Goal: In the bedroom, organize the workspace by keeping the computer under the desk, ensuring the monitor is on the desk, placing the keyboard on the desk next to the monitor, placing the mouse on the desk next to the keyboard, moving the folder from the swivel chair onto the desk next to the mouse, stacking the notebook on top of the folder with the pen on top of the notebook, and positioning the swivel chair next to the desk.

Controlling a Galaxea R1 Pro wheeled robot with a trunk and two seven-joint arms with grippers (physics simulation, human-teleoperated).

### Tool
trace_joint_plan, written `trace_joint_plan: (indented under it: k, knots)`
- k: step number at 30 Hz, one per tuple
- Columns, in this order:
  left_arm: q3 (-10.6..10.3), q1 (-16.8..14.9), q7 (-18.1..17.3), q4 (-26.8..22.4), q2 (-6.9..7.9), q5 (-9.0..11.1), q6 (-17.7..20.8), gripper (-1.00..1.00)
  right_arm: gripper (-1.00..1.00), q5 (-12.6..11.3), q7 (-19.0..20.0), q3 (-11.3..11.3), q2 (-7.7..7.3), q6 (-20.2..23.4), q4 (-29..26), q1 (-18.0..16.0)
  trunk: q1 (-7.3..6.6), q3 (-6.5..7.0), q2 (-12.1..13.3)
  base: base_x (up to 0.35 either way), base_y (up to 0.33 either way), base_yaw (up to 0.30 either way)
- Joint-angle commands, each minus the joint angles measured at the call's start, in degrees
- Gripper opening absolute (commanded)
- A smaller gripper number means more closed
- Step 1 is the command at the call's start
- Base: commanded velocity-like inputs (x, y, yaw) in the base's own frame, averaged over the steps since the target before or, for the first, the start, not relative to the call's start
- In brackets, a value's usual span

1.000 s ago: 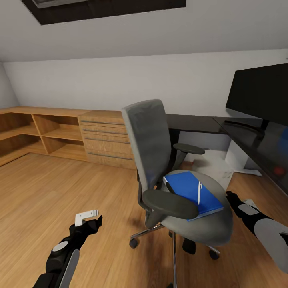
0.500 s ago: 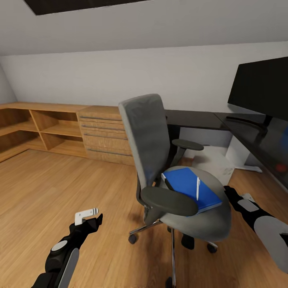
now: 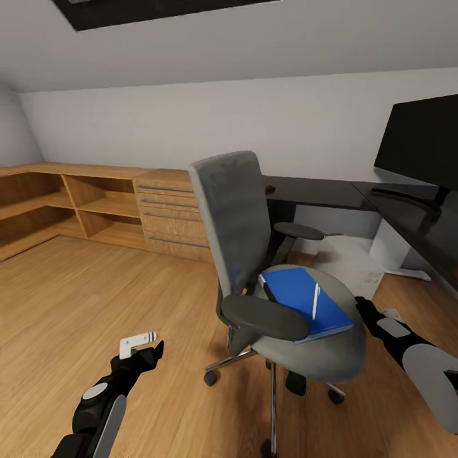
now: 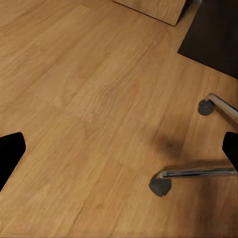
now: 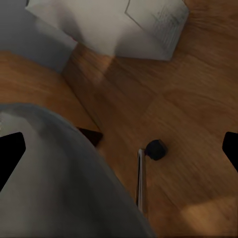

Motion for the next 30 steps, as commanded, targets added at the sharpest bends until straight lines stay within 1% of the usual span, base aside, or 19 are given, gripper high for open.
trace_joint_plan:
  k: [1, 13, 15, 21, 29, 30]
  knots:
    - [0.0, -0.05, 0.38, -0.03, -0.03, 0.6, 0.26, 1.0, 1.0, -0.27, 0.02, 0.36, 0.0, 0.1, 3.79, 0.02, 0.0, 0.0, -0.01, 0.0, 0.0, 0.203]
    - [-0.11, -0.05, 0.44, 0.4, -0.03, 0.53, 0.26, 1.0, 1.0, -0.29, 0.05, 0.42, 0.02, 0.1, 3.54, 0.02, 0.0, 0.26, -0.01, 0.0, 0.0, 0.214]
    - [-0.15, -0.05, 0.46, 0.61, -0.03, 0.52, 0.26, 1.0, 1.0, -0.29, 0.05, 0.38, 0.02, 0.1, 3.47, 0.02, 0.0, 0.26, -0.01, 0.0, 0.0, 0.063]
    - [-0.17, -0.05, 0.47, 0.7, -0.03, 0.48, 0.26, 1.0, 1.0, -0.29, 0.05, 0.36, -0.03, 0.1, 3.44, 0.02, -0.15, 1.59, 0.07, 0.0, 0.0, 0.014]
    - [-0.22, -0.05, 0.47, 1.35, -0.03, 0.5, 0.26, 1.0, 1.0, -0.29, 0.03, 0.35, -0.02, 0.1, 3.43, 0.02, -0.15, 1.59, 0.07, 0.0, 0.0, 0.001]
    - [-0.24, -0.05, 0.47, 1.37, -0.03, 0.47, 0.26, 1.0, 1.0, -0.29, 0.04, 0.35, -0.01, 0.1, 3.43, 0.02, -0.18, 1.82, 0.08, 0.0, 0.0, 0.0]
